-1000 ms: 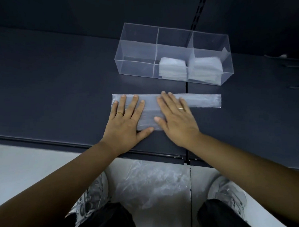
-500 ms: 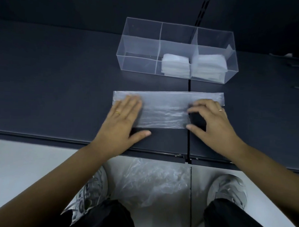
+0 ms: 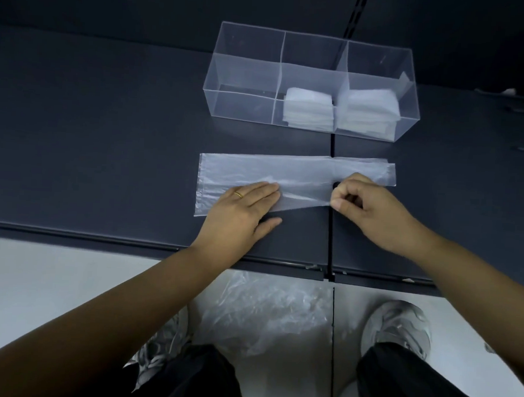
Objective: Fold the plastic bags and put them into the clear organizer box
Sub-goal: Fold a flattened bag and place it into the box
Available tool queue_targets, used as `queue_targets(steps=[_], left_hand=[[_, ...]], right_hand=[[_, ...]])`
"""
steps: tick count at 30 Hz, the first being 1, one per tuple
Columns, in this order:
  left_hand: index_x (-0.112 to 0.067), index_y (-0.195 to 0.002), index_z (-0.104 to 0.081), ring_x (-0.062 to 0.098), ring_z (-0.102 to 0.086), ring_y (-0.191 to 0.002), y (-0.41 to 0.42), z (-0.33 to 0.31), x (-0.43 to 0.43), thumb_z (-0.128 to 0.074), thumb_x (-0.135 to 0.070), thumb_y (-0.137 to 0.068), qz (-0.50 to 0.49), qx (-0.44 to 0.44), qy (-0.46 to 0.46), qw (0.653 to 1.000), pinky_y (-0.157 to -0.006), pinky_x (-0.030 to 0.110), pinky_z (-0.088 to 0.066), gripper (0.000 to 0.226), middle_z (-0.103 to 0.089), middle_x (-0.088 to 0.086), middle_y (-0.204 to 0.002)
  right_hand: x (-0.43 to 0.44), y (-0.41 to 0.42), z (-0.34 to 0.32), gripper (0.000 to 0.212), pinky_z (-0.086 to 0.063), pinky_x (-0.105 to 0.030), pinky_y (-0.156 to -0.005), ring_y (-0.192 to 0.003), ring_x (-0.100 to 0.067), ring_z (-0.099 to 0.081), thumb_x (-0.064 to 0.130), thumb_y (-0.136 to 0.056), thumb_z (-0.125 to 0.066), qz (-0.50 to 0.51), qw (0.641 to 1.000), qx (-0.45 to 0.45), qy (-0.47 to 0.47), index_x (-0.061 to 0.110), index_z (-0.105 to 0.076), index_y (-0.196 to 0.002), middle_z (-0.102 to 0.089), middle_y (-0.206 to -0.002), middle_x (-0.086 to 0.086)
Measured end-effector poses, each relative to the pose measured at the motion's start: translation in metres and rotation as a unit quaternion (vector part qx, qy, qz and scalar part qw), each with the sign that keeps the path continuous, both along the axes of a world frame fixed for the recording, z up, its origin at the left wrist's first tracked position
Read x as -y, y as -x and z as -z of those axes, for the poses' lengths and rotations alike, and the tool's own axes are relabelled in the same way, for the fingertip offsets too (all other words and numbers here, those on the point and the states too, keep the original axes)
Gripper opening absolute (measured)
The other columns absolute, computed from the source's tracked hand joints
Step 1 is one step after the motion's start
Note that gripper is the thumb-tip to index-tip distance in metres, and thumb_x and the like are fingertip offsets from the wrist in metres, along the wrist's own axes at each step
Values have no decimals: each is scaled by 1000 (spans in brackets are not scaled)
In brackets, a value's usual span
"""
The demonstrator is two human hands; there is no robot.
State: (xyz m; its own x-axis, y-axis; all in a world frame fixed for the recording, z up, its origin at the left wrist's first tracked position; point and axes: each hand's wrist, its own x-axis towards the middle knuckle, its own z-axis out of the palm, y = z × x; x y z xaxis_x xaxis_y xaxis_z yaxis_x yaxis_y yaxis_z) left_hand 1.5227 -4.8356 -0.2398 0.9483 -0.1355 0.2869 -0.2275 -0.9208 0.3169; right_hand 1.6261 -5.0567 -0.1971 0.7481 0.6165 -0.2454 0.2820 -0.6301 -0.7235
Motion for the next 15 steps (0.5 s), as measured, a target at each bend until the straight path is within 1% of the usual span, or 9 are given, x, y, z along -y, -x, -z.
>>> queue_targets(steps=[3, 5, 6, 8, 9, 10, 12, 14, 15], left_hand=[[-5, -102, -75, 25, -69, -100, -5, 0, -2, -75, -6, -80, 8, 45, -7, 999, -84, 37, -56, 22, -72, 8, -110], [-5, -99, -76, 26, -71, -96, -5, -2, -3, -72, -4, -81, 11, 54, -2, 998, -80, 37, -57, 18, -73, 8, -105], [-5, -97, -76, 27, -71, -94, -5, -4, -3, -72, -5, -81, 9, 55, 2, 998, -79, 37, -58, 17, -74, 8, -103], [-4, -94, -76, 27, -72, -90, -3, -7, -2, -72, -6, -80, 5, 47, 5, 999, -76, 38, -58, 14, -74, 9, -100], [-5, -93, -76, 26, -72, -89, -1, -9, 0, -72, -6, -80, 3, 41, 6, 999, -75, 38, -58, 14, -74, 8, -99], [-5, -93, -76, 26, -72, -89, 0, -10, 1, -73, -6, -80, 1, 34, 9, 999, -74, 37, -58, 13, -75, 8, -99], [-7, -91, -77, 24, -72, -87, 2, -14, 3, -72, -8, -81, -1, 19, 15, 1000, -75, 35, -57, 11, -75, 6, -97], [-11, -87, -77, 20, -72, -84, 4, -19, -3, -66, -14, -83, -6, -3, 8, 1000, -77, 33, -54, 12, -76, 1, -94], [-13, -87, -77, 19, -72, -82, 5, -21, -9, -64, -18, -85, -16, -24, 17, 999, -77, 33, -53, 14, -76, 0, -92]], right_hand=[[0, -1, -6, 15, -36, -9, -77, -77, 4, -49, 15, -93, -59, 10, 1000, 1, 1, 24, -58, -80, -51, -94, 5], [-3, 3, -9, 9, -33, -19, -92, -94, 1, -48, 24, -87, -66, 26, 996, 81, 8, 23, -58, -88, -49, -105, 8], [-6, 6, -12, 25, -26, -24, -100, -108, -1, -43, 36, -81, -70, 23, 990, 139, 16, 24, -57, -98, -46, -115, 11], [-15, 15, -14, 68, -10, -29, -110, -129, -4, -29, 58, -67, -71, -45, 972, 224, 49, 26, -50, -124, -38, -135, 14], [-21, 20, -12, 81, -6, -32, -113, -134, -8, -27, 61, -64, -72, -90, 959, 256, 78, 25, -47, -132, -38, -141, 11], [-27, 24, -8, 83, -5, -34, -115, -137, -12, -29, 57, -65, -75, -128, 947, 275, 106, 23, -47, -136, -41, -144, 7], [-35, 28, 4, 59, -13, -36, -112, -129, -19, -46, 38, -74, -78, -141, 938, 293, 121, 19, -59, -126, -55, -135, 4], [-35, 24, 10, 21, -31, -39, -103, -109, -23, -61, 20, -82, -73, -89, 950, 292, 72, 17, -73, -103, -68, -116, 5], [-32, 19, 12, 11, -38, -39, -98, -102, -20, -64, 16, -84, -71, -54, 962, 264, 37, 16, -75, -95, -71, -108, 6]])
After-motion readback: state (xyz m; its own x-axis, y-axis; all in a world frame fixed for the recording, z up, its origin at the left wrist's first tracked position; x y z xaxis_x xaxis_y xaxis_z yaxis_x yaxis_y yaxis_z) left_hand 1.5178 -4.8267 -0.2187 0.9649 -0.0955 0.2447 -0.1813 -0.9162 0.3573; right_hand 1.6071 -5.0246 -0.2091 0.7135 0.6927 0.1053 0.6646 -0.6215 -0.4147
